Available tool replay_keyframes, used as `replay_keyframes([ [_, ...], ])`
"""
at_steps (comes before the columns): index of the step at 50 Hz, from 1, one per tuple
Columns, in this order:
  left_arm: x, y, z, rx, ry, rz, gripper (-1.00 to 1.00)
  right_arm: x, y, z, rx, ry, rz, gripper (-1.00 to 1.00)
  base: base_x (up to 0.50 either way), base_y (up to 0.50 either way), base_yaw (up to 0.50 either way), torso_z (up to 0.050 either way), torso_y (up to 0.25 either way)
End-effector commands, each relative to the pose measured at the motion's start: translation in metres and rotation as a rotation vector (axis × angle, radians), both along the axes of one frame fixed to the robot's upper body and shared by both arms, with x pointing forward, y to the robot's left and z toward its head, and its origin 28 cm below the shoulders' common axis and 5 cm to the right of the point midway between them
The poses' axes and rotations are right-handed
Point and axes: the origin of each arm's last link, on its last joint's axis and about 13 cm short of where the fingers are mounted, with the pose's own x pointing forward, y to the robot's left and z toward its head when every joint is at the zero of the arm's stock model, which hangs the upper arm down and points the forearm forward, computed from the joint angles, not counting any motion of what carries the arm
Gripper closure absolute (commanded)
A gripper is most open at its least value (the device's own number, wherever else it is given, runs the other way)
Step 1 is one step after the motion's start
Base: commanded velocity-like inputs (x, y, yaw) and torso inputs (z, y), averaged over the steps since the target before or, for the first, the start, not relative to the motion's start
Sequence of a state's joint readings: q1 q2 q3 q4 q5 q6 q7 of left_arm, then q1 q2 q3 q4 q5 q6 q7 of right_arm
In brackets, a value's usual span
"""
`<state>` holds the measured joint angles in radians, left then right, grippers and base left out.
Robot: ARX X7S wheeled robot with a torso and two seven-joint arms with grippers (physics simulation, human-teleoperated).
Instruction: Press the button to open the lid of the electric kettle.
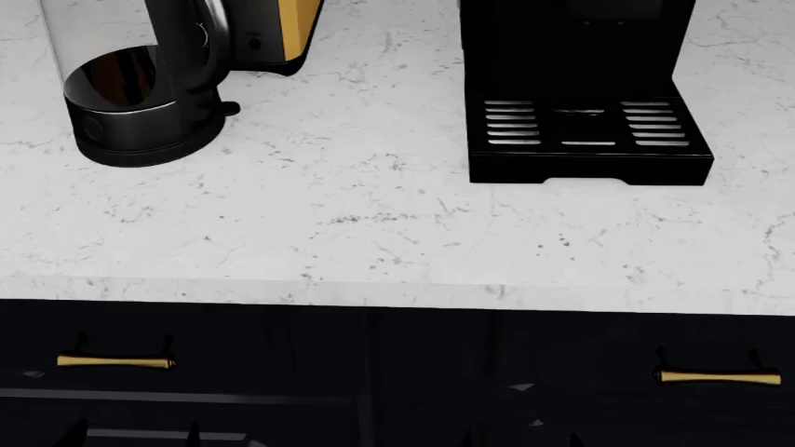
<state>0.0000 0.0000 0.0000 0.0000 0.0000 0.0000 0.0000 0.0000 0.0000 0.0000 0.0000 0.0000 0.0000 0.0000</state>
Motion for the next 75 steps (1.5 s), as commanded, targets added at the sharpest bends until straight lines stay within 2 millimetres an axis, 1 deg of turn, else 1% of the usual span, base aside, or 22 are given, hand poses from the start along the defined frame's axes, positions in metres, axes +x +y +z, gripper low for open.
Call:
replay_keyframes([
  [1, 0.000, 0.000, 0.000, 0.000, 0.000, 0.000, -1.00, 0.000, 0.000, 0.000, 0.000, 0.000, 0.000, -1.00, 0.00, 0.00, 0.00, 0.000, 0.000],
  [12, 0.001, 0.000, 0.001, 0.009, -0.010, 0.008, -1.00, 0.003, 0.001, -0.004, -0.013, 0.009, 0.014, -1.00, 0.00, 0.00, 0.00, 0.000, 0.000],
  [17, 0.001, 0.001, -0.002, -0.039, 0.024, 0.010, -1.00, 0.004, 0.000, -0.005, -0.013, 0.003, 0.011, -1.00, 0.00, 0.00, 0.00, 0.000, 0.000],
  [18, 0.000, 0.001, -0.001, -0.042, 0.016, 0.006, -1.00, 0.005, 0.000, -0.004, -0.018, -0.006, 0.007, -1.00, 0.00, 0.00, 0.00, 0.000, 0.000],
  [19, 0.000, 0.001, -0.002, -0.041, 0.020, 0.004, -1.00, -0.001, 0.001, 0.003, -0.024, -0.015, 0.004, -1.00, 0.00, 0.00, 0.00, 0.000, 0.000],
  [21, -0.002, 0.000, 0.000, -0.047, -0.012, -0.044, -1.00, -0.002, 0.002, 0.004, -0.028, -0.020, 0.005, -1.00, 0.00, 0.00, 0.00, 0.000, 0.000],
  [23, -0.003, -0.001, -0.002, -0.035, 0.015, -0.056, -1.00, -0.002, 0.002, 0.004, -0.029, -0.020, 0.005, -1.00, 0.00, 0.00, 0.00, 0.000, 0.000],
  [25, -0.005, -0.002, 0.000, -0.066, -0.018, -0.091, -1.00, -0.002, 0.002, 0.004, -0.034, -0.020, 0.010, -1.00, 0.00, 0.00, 0.00, 0.011, 0.000],
  [27, -0.005, -0.002, 0.001, -0.072, -0.024, -0.101, -1.00, -0.001, 0.002, 0.004, -0.034, -0.022, 0.010, -1.00, 0.00, 0.00, 0.00, 0.050, 0.000],
  [29, -0.005, -0.002, 0.001, -0.080, -0.022, -0.091, -1.00, -0.006, 0.004, 0.014, -0.035, -0.022, 0.011, -1.00, 0.00, 0.00, 0.00, 0.050, 0.000],
  [33, -0.005, -0.001, 0.003, -0.073, -0.029, -0.077, -1.00, -0.007, 0.004, 0.016, -0.034, -0.022, 0.011, -1.00, 0.00, 0.00, 0.00, 0.050, 0.000],
  [42, -0.005, 0.000, 0.002, -0.077, -0.036, -0.068, -1.00, -0.004, 0.003, 0.012, -0.033, -0.019, 0.013, -1.00, 0.00, 0.00, 0.00, 0.050, 0.000],
  [47, -0.005, 0.000, 0.004, -0.073, -0.042, -0.062, -1.00, 0.000, 0.003, 0.006, -0.038, -0.021, 0.015, -1.00, 0.00, 0.00, 0.00, 0.050, 0.000],
  [51, -0.005, 0.000, 0.006, -0.071, -0.065, -0.058, -1.00, -0.002, 0.003, 0.009, -0.042, -0.025, 0.012, -1.00, 0.00, 0.00, 0.00, 0.050, 0.000],
  [56, -0.004, 0.000, 0.004, -0.071, -0.056, -0.062, -1.00, -0.001, 0.003, 0.007, -0.041, -0.025, 0.011, -1.00, 0.00, 0.00, 0.00, 0.050, 0.000],
  [64, -0.004, 0.000, 0.004, -0.071, -0.049, -0.066, -1.00, -0.004, 0.004, 0.012, -0.032, -0.027, 0.011, -1.00, 0.00, 0.00, 0.00, 0.050, 0.000],
  [68, -0.006, -0.001, 0.008, -0.092, -0.045, -0.048, -1.00, -0.004, 0.005, 0.018, -0.017, -0.037, 0.013, -1.00, 0.00, 0.00, 0.00, 0.050, 0.000],
  [71, -0.008, -0.003, 0.018, -0.080, -0.040, -0.028, -1.00, -0.004, 0.005, 0.035, -0.010, -0.064, 0.000, -1.00, 0.00, 0.00, 0.00, 0.000, 0.000],
  [72, -0.008, -0.004, 0.024, -0.109, -0.043, -0.029, -1.00, -0.004, 0.006, 0.044, -0.011, -0.069, -0.004, -1.00, 0.00, 0.00, 0.00, 0.000, 0.000],
  [73, -0.009, -0.005, 0.029, -0.085, -0.037, -0.026, -1.00, -0.003, 0.006, 0.054, -0.029, -0.084, -0.008, -1.00, 0.00, 0.00, 0.00, 0.000, 0.000],
  [74, -0.009, -0.005, 0.031, -0.081, -0.033, -0.023, -1.00, -0.004, 0.005, 0.058, -0.031, -0.088, -0.010, -1.00, 0.00, 0.00, 0.00, 0.000, 0.000],
  [75, -0.010, -0.005, 0.037, -0.078, -0.029, -0.024, -1.00, -0.003, 0.004, 0.070, -0.027, -0.087, -0.014, -1.00, 0.00, 0.00, 0.00, 0.000, 0.000],
])
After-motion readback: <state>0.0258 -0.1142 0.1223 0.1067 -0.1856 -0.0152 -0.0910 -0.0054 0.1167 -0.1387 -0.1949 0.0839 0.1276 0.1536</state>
